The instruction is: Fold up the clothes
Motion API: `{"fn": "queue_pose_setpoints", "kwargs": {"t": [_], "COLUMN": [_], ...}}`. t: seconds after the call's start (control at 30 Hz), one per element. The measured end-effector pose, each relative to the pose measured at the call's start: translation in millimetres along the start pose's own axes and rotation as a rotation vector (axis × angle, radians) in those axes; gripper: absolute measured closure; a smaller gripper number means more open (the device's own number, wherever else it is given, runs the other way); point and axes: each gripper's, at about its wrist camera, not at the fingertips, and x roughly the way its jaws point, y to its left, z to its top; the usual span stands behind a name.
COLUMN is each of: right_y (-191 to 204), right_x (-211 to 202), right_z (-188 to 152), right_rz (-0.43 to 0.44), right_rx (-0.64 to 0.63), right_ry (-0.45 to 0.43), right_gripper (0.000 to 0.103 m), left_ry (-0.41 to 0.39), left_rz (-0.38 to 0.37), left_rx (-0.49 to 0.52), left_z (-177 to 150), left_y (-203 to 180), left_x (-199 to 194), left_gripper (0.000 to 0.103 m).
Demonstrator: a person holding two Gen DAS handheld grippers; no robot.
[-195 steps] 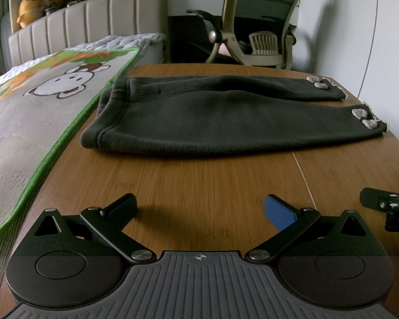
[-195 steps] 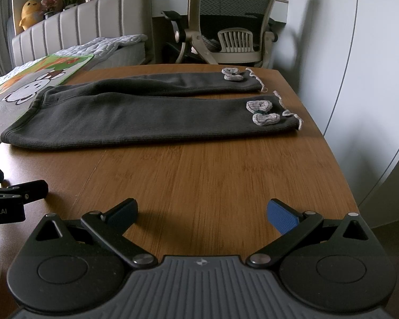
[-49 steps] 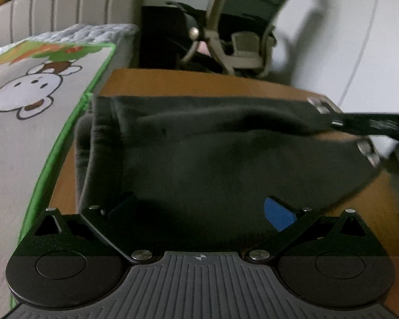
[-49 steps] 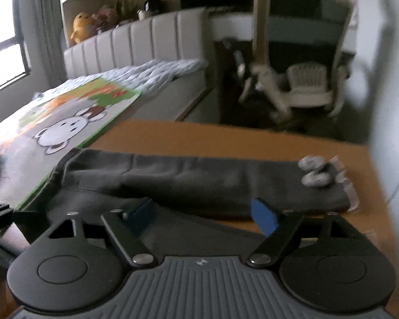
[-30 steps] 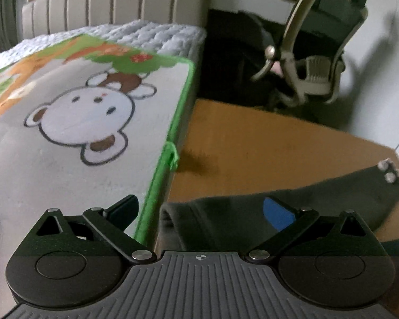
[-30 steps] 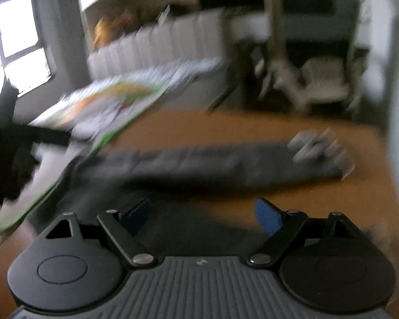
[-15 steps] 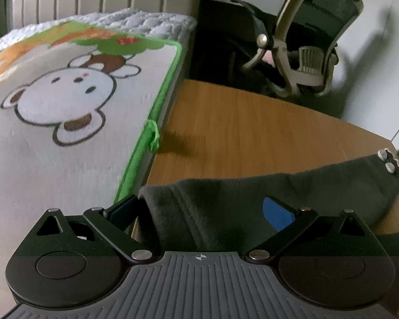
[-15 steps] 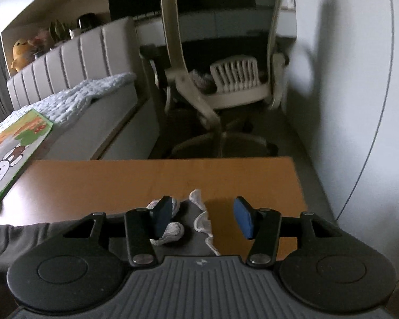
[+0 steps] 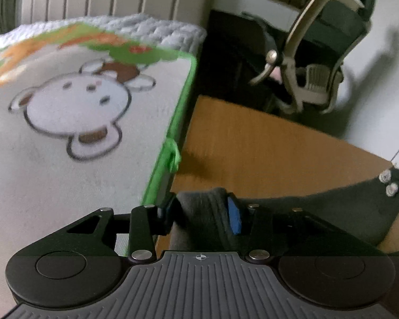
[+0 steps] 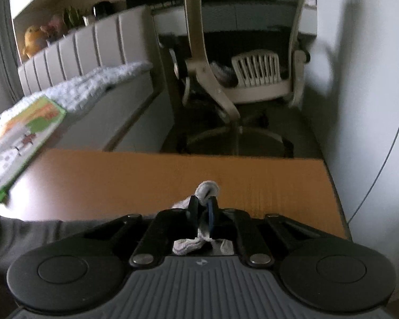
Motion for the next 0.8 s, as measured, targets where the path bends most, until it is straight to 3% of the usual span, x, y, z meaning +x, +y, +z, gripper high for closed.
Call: {"fn": "queue_pose_setpoints", "kwargs": {"t": [0.13,0.23,0.3,0.43,0.47,0.53,0.57,0.67,0.8], "right_y": [-4,-10,-16,-34,-42,-52,-55,-54,-37], "right_x": [-65,-129,-158,-171,-172,-178,-181,-186,-174], "right_z": [6,-17,-43,-104,-113,-121,-122,-124,-129], "right_rz": [0.037,0.047,0.018,-0.171,-0.184,-0.182,-0.171,-0.115,-0.049], "right_rx": [0.008,-0.004,-0.023,-0.034,0.005,0.080,0.108,0.156,0.133], "right_ry": [-0.111,-0.191,-0.195,-0.097,-0.081,-0.083,-0.094,-0.117,-0.076], "right_gripper": [0.097,0.097,0.097,0.096,0.094,0.092,0.086,0.053,0.040], "left_ry": [-0.097,-0.140,-0.111,0.024,0.032,0.013,-0.002,-0.052,-0.068], "left_rz": [-0.056,-0.109,-0.132,-0.127,-0.124,-0.120,-0.123,-0.151,-0.205], "left_rx": [0.039,0.074,0.108,0.182,0.181,0.158,0.145,0.117,0.138], "left_z": [-4,-28,-55,-104,-109,-109,-108,-97,-93], "left_y": [-6,-7,-5,-1,0,3,3,-4,-27], "left_x": [-56,-107,-130,-141,-143,-150,-152,-154,-144], "left_gripper": [0.063,0.063,0.063,0.058,0.058,0.048,0.045,0.030,0.017]}}
